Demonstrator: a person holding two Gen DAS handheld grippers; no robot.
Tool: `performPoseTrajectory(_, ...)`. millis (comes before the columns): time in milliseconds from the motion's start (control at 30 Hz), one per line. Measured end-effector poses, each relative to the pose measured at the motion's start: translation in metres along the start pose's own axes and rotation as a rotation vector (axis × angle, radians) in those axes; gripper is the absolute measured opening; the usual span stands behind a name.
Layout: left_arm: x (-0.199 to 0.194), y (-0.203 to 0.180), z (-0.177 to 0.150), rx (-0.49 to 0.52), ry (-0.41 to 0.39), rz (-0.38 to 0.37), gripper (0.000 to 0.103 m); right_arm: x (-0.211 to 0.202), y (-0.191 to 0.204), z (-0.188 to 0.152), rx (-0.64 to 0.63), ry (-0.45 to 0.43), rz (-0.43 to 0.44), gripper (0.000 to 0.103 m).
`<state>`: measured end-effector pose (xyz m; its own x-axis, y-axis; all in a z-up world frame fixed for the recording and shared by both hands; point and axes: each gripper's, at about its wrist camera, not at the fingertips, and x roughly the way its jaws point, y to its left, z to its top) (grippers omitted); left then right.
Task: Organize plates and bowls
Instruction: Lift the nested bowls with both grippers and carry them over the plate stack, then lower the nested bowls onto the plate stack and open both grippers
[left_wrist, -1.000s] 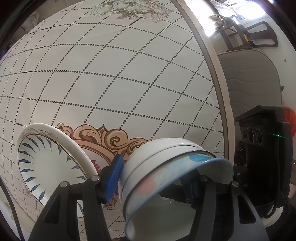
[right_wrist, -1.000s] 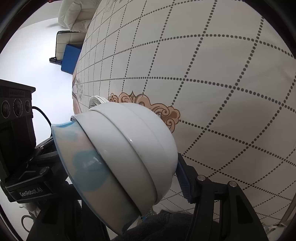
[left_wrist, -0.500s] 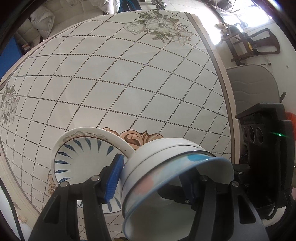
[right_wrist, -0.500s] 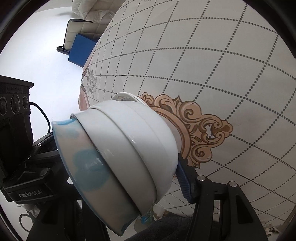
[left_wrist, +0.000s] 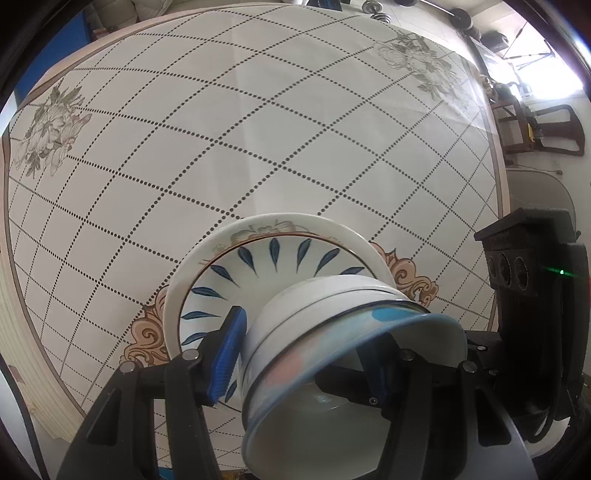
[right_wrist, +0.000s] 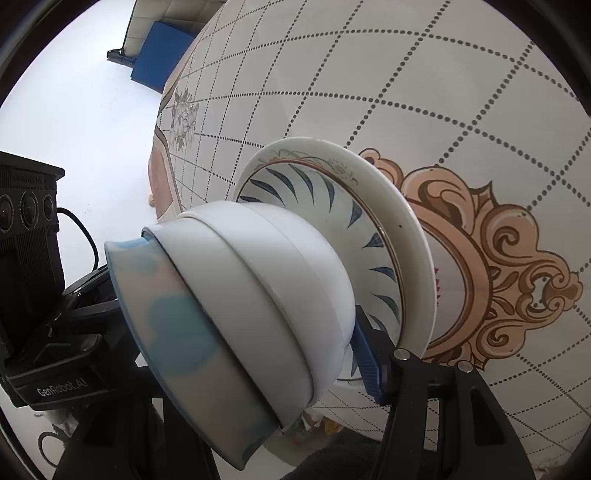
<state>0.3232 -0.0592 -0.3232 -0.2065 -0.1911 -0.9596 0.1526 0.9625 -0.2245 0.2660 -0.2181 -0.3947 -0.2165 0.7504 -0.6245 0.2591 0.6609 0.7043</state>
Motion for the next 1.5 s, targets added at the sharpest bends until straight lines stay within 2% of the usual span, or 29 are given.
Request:
performPoseTrajectory(167, 0.008, 0.022, 0.000, -0.034, 0.006, -0.007, 0.054, 0.023, 0.003, 0.006, 0.004, 0.032, -0.018, 0.060)
performPoseTrajectory(367, 0.014, 0.030, 0.000, -0.050, 0.007, -0.005, 0.054, 0.044, 0.011, 0.016, 0.007, 0.045, -0.043, 0.060)
performPoseTrajectory(667, 0.018, 0.028, 0.004, -0.043, 0.005, 0.003, 0.054, 0.043, 0.010, 0.019, 0.009, 0.057, -0.060, 0.060)
performPoseTrajectory(933, 0.013, 0.035, -0.001, -0.074, 0.003, 0.005, 0.054, 0.052, 0.026, 0.027, -0.001, 0.073, -0.113, 0.060)
performPoseTrajectory(1033, 0.005, 0.038, -0.006, -0.093, -0.033, 0.051, 0.054, 0.048, 0.034, 0.026, -0.020, 0.062, -0.138, 0.063)
performPoseTrajectory(1200, -0.020, 0.040, -0.024, -0.131, -0.139, 0.146, 0.054, 0.033, 0.046, 0.018, -0.063, 0.024, -0.222, 0.070)
performPoseTrajectory(1333, -0.047, 0.043, -0.046, -0.162, -0.237, 0.184, 0.056, 0.014, 0.062, 0.001, -0.131, -0.045, -0.330, 0.072)
performPoseTrajectory(1500, -0.077, 0.035, -0.081, -0.187, -0.354, 0.246, 0.056, -0.015, 0.089, -0.032, -0.235, -0.178, -0.512, 0.089)
